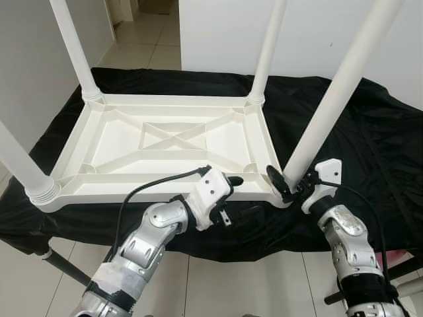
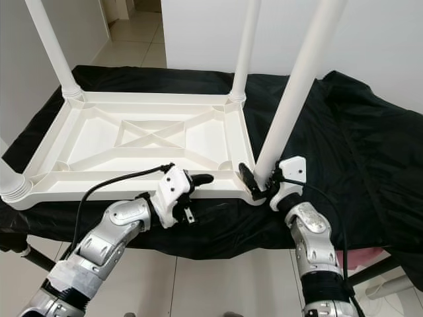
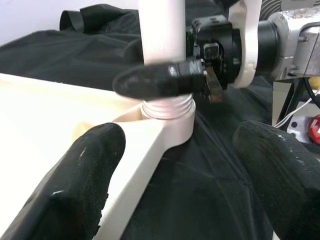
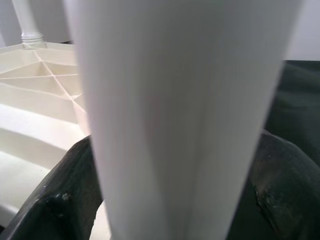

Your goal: Building children table

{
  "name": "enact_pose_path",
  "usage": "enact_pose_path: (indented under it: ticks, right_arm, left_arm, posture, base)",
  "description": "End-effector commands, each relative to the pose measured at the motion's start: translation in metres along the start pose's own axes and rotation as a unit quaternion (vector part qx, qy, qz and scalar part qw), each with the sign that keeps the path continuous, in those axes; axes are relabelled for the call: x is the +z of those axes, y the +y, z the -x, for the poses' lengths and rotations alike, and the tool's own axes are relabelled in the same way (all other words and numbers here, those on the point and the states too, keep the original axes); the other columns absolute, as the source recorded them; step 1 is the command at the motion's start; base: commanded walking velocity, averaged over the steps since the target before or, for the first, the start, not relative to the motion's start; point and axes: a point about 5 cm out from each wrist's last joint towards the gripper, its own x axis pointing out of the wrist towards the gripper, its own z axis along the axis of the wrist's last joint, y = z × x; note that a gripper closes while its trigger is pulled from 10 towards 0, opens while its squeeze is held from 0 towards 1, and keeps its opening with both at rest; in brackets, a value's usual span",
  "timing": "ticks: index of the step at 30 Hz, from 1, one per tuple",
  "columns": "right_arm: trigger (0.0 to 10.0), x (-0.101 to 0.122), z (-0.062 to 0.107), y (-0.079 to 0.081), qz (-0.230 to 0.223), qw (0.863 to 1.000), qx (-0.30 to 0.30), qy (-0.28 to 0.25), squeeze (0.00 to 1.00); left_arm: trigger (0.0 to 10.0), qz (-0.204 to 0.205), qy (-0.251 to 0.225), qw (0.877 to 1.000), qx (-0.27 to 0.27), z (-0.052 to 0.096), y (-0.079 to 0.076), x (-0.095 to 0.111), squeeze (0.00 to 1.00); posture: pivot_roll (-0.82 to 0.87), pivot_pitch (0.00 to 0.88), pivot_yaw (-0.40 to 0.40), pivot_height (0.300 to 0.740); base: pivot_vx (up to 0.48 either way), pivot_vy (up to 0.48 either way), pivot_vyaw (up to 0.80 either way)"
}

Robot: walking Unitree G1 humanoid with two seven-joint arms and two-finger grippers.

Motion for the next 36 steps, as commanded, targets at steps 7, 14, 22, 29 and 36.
enact_pose_path:
  ticks: [7,14,22,29,36]
  right_arm:
    - [0.0,-0.009,-0.006,0.004,0.003,0.998,0.056,0.020,0.00]
    - [0.0,-0.011,-0.011,0.002,0.012,0.997,0.068,0.022,0.00]
    - [10.0,-0.015,-0.007,0.007,-0.011,0.999,0.045,0.023,0.00]
    - [10.0,-0.014,-0.008,0.011,-0.004,1.000,0.003,0.024,0.00]
    - [10.0,-0.019,-0.008,0.016,-0.002,0.996,-0.068,0.054,0.00]
  left_arm:
    - [10.0,-0.034,-0.002,0.999,-0.002,-0.003,0.000,0.002,0.00]
    - [10.0,-0.040,-0.002,0.999,-0.007,-0.005,0.000,0.004,0.00]
    - [10.0,-0.036,-0.002,0.999,-0.008,-0.004,-0.004,0.001,0.00]
    - [10.0,-0.042,-0.002,0.999,-0.007,-0.004,-0.005,0.001,0.00]
    - [10.0,-0.044,-0.003,0.999,-0.006,-0.004,-0.006,0.000,0.00]
  posture:
    - [-0.07,0.000,-0.002,0.740]
    - [-0.07,0.000,-0.003,0.740]
    - [-0.06,0.000,-0.012,0.740]
    - [-0.07,0.000,-0.014,0.740]
    - [-0.07,0.000,-0.013,0.740]
  base:
    - [0.000,0.000,0.00]
    - [0.000,0.000,0.00]
    - [0.000,0.000,0.00]
    - [0.000,0.000,0.00]
    - [0.000,0.000,0.00]
